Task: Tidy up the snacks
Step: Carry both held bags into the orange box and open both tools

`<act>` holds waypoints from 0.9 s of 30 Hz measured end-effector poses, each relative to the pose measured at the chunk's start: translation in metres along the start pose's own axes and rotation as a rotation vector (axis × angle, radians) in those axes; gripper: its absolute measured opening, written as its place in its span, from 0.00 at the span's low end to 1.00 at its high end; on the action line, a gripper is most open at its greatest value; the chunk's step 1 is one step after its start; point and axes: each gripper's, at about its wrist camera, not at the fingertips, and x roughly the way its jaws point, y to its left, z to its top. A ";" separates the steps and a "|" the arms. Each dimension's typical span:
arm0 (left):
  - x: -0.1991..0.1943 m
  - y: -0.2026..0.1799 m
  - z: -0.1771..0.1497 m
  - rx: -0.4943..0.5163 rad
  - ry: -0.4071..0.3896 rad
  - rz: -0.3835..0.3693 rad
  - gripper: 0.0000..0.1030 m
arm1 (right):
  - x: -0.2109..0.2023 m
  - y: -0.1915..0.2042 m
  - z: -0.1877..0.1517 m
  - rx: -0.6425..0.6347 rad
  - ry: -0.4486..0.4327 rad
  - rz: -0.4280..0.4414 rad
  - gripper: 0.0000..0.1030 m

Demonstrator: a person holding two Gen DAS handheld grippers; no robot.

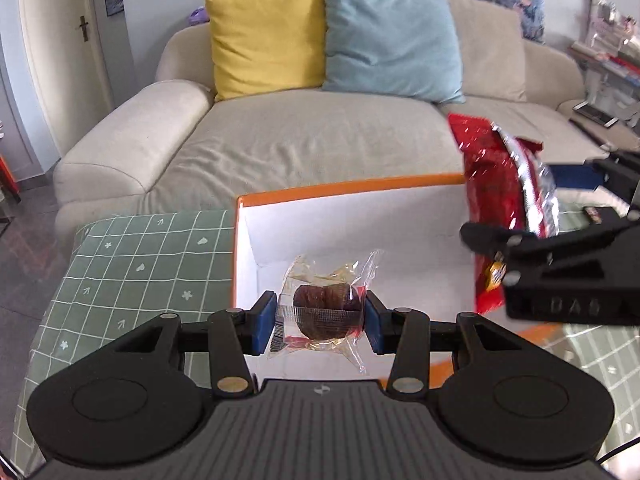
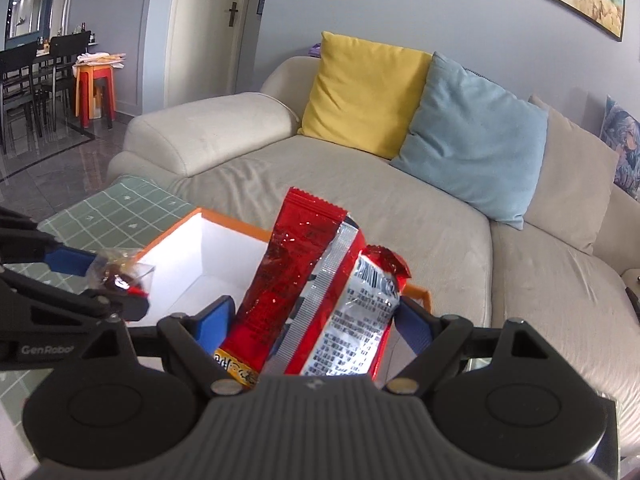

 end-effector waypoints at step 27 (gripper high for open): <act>0.089 -0.017 -0.013 0.228 0.211 0.075 0.52 | 0.124 0.008 -0.033 -0.094 0.434 0.121 0.82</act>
